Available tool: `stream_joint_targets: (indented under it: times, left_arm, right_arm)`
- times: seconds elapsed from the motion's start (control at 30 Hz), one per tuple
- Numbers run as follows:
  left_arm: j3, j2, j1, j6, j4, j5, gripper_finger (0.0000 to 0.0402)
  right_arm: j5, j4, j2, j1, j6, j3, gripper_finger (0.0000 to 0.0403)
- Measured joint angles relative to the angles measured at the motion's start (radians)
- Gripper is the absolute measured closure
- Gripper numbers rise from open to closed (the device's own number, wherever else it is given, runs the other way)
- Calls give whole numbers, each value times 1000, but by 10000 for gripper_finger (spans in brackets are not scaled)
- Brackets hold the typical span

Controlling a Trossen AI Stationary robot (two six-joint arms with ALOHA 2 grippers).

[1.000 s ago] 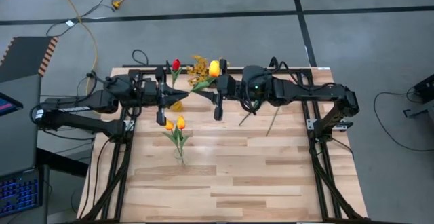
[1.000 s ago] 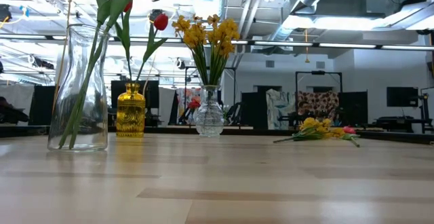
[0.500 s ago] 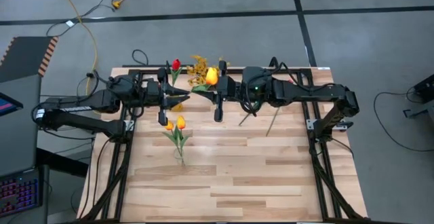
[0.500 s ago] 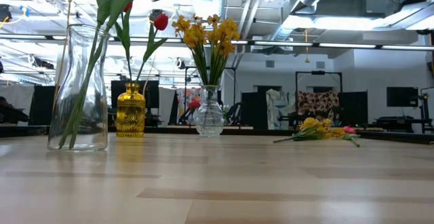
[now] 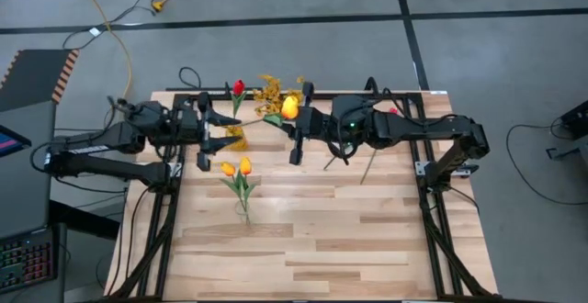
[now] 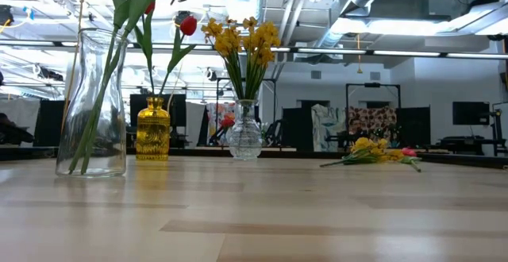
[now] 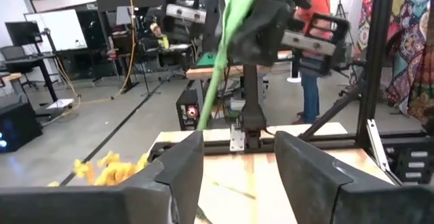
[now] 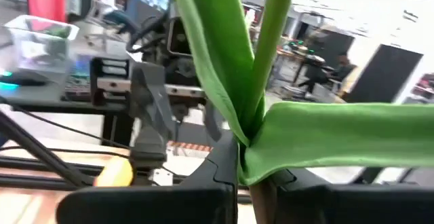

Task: Sort flowers into vase by color
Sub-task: Put the yellow flower into the bottom transparent vase

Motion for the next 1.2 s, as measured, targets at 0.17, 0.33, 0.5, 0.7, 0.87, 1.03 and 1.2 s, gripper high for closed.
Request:
stream_joint_targets:
  times: [0.17,0.33,0.5,0.7,0.87,1.03,1.2]
  left_arm:
    - [0,-82,0,0,-70,-5,226]
    - [1,-139,0,-6,-125,-10,226]
    - [0,-170,0,-7,-177,-11,226]
    - [0,-185,0,-7,-233,-11,226]
    - [0,-183,0,-8,-266,-11,226]
    - [0,-176,0,-26,-263,-11,226]
    - [0,-174,0,-73,-265,-2,226]
  right_arm:
    - [28,-5,-35,32,-1,0,359]
    - [32,-5,-85,73,-3,0,360]
    - [33,-13,-119,122,15,0,360]
    - [26,-66,-108,174,74,1,360]
    - [22,-96,-68,205,162,1,360]
    - [-2,-90,-25,230,218,0,360]
    - [-8,-82,11,252,246,0,360]
